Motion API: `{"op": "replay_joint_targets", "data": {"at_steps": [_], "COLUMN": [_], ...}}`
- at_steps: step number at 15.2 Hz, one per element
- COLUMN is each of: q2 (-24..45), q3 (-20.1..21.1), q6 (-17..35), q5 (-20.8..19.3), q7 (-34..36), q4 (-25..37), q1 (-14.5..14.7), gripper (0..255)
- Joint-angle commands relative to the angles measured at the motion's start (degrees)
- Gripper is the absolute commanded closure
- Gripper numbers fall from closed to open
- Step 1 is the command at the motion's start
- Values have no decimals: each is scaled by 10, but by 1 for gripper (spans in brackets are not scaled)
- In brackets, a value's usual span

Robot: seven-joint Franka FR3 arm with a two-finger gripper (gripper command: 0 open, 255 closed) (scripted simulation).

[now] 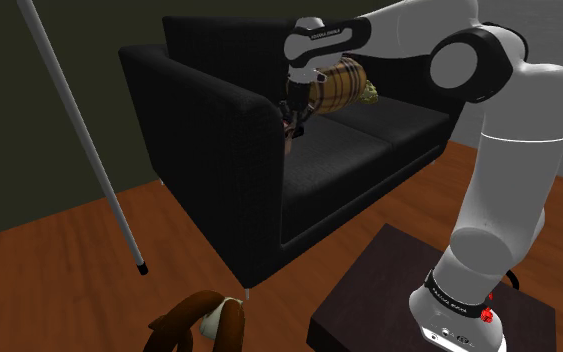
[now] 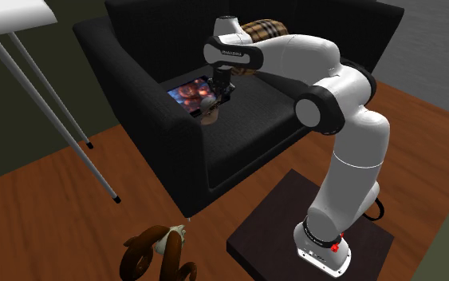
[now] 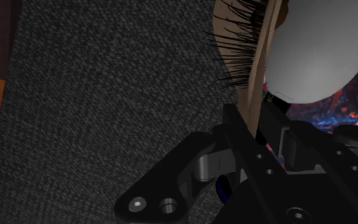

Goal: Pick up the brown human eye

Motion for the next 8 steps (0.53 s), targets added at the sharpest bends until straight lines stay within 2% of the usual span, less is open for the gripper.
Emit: {"op": "replay_joint_targets", "data": {"at_steps": [1, 8], "q2": [-1, 0], "q3": [0, 0], "q6": [-14, -68], "q5": [0, -1], "q7": [1, 6], "q4": [13, 68], "q1": [0, -1], "gripper": [255, 255]}}
